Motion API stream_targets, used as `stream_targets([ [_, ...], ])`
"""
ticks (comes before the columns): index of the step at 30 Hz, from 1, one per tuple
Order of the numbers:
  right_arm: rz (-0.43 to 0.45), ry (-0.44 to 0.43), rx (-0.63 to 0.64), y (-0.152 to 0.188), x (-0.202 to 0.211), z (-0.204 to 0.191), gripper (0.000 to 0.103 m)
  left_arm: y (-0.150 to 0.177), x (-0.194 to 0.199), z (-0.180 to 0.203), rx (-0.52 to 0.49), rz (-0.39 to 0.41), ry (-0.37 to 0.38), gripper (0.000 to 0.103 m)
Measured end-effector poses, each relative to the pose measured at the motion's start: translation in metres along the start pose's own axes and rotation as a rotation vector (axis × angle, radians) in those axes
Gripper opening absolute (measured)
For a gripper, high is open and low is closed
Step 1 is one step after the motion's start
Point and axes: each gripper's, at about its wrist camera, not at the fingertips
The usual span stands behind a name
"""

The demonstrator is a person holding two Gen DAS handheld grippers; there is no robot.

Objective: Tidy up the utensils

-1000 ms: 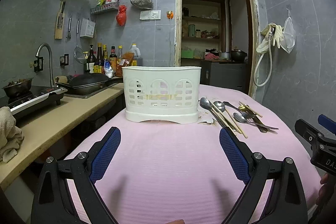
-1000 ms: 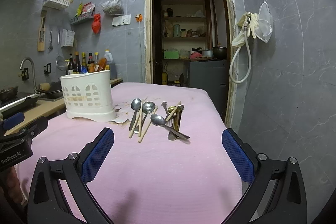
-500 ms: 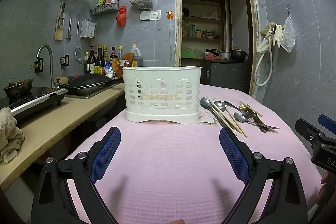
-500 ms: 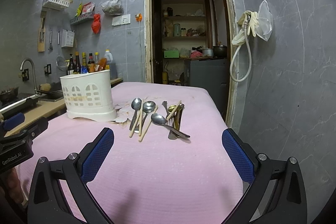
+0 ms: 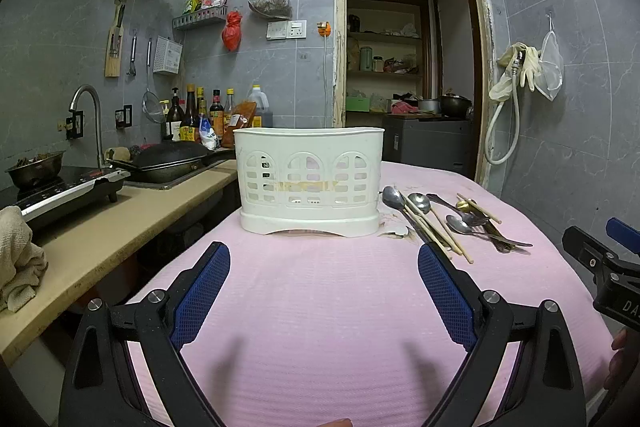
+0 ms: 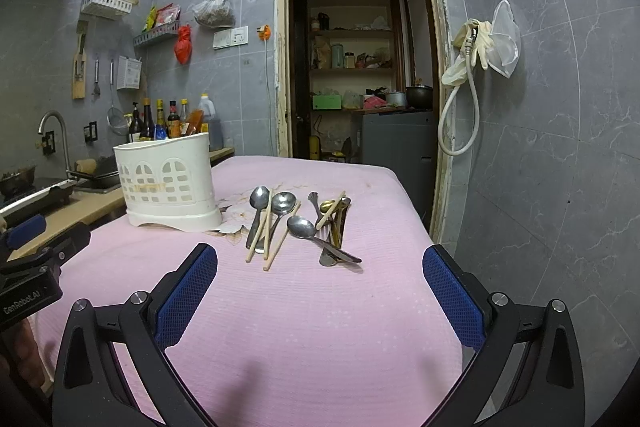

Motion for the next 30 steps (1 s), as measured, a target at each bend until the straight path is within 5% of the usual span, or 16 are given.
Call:
stream_targets([
  [30,0.000,0.004,0.010,0.0044,-0.0006,-0.0046,0.103,0.0004,-0.0009,0.0009,-0.003,-0.002,-0.002,0.092],
])
Point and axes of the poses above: each gripper's, at about its wrist camera, not at the fingertips, and x roughly against the way its jaws point, z to its right, y to its underside, and after that the axes turned 12 degrees about -x, right-handed
